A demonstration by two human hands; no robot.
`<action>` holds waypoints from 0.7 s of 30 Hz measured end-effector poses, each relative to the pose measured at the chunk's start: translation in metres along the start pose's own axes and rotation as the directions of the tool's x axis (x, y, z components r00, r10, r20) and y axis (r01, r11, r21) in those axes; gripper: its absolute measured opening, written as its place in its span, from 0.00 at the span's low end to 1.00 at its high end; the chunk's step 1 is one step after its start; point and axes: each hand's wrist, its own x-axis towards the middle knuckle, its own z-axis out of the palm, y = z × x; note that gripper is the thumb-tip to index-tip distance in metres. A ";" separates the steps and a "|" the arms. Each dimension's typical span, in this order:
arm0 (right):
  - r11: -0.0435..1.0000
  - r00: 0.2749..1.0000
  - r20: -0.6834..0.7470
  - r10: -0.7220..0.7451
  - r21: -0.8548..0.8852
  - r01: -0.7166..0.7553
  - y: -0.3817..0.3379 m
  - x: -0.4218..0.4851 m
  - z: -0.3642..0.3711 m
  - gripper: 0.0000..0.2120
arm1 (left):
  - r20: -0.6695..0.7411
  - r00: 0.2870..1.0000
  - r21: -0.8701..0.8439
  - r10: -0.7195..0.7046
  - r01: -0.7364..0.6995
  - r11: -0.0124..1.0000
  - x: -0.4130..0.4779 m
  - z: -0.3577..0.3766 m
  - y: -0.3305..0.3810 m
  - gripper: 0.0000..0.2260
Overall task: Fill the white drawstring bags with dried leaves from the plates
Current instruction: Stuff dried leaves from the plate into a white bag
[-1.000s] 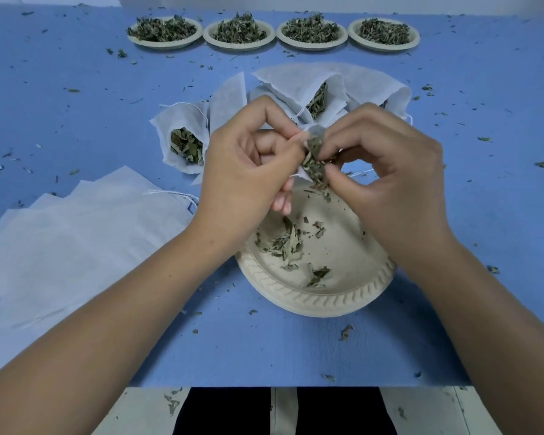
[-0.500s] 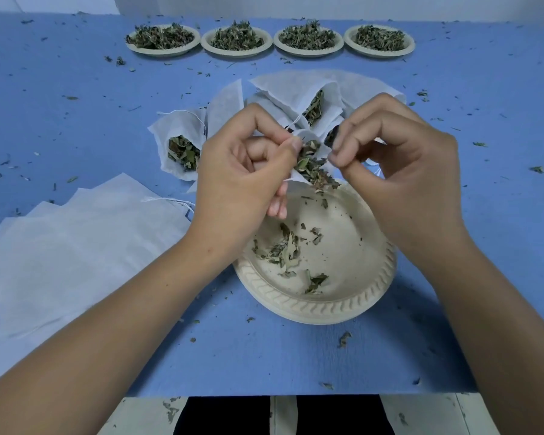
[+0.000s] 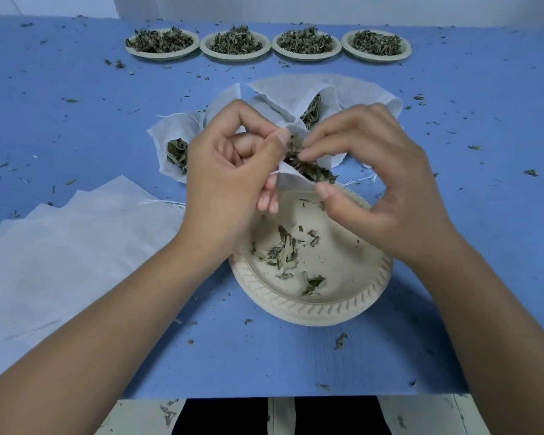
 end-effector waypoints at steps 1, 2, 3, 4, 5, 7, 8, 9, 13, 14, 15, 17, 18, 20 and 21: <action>1.000 1.000 -0.017 0.000 -0.011 0.000 0.001 0.001 -0.002 0.09 | -0.028 1.000 -0.014 -0.006 0.006 1.000 0.001 -0.001 0.000 0.10; 1.000 1.000 -0.017 0.015 -0.013 -0.015 0.003 0.001 -0.004 0.10 | -0.048 0.999 -0.024 -0.010 0.009 1.000 0.002 -0.002 -0.001 0.10; 0.999 0.999 -0.005 0.042 0.002 -0.042 0.006 0.002 -0.004 0.11 | -0.058 0.998 -0.028 -0.010 0.009 1.000 0.002 -0.003 -0.001 0.10; 0.996 0.997 0.006 0.075 0.037 -0.075 0.008 0.002 -0.004 0.11 | -0.062 0.998 -0.029 -0.010 0.008 1.000 0.002 -0.003 0.000 0.10; 0.990 0.994 0.005 0.107 0.087 -0.107 0.009 0.002 -0.003 0.10 | -0.061 0.998 -0.030 -0.009 0.008 1.000 0.002 -0.003 0.000 0.10; 0.967 0.986 -0.039 0.160 0.205 -0.149 0.008 0.001 0.001 0.07 | -0.045 0.999 -0.023 -0.010 0.009 1.000 0.002 -0.002 0.000 0.10; 0.954 0.980 -0.072 0.185 0.255 -0.161 0.007 0.001 0.002 0.07 | -0.034 0.999 -0.014 -0.014 0.013 1.000 0.002 -0.002 0.000 0.10; 0.942 0.973 -0.101 0.207 0.288 -0.171 0.006 0.001 0.004 0.07 | -0.020 1.000 0.000 -0.020 0.020 1.000 0.001 -0.001 0.000 0.10; 0.973 0.965 -0.172 0.197 0.154 -0.171 -0.001 -0.001 0.007 0.03 | 0.052 0.998 0.040 -0.033 0.031 0.999 -0.002 0.003 0.001 0.10; 0.985 0.971 -0.167 0.169 0.068 -0.159 -0.003 -0.001 0.009 0.02 | 0.071 0.997 0.037 -0.030 0.028 0.999 -0.003 0.003 0.001 0.10; 0.990 0.980 -0.144 0.139 -0.006 -0.141 -0.004 -0.001 0.011 0.03 | 0.086 0.996 0.033 -0.026 0.023 0.999 -0.004 0.003 0.001 0.09; 0.992 0.992 -0.084 0.093 -0.074 -0.099 -0.005 -0.002 0.014 0.08 | 0.087 0.996 0.036 -0.019 0.016 0.999 -0.004 0.003 0.001 0.09; 0.993 0.994 -0.073 0.085 -0.075 -0.090 -0.006 -0.002 0.013 0.12 | 0.072 0.997 0.041 -0.016 0.013 0.999 -0.004 0.002 0.001 0.09; 0.994 0.992 -0.100 0.072 -0.079 -0.080 -0.005 -0.001 0.006 0.15 | 0.014 1.000 0.056 -0.007 0.006 0.998 -0.002 0.001 0.002 0.09; 0.993 0.992 -0.117 0.053 -0.103 -0.065 -0.006 0.000 0.003 0.15 | -0.019 1.000 0.071 0.006 -0.005 0.997 -0.001 0.000 0.004 0.10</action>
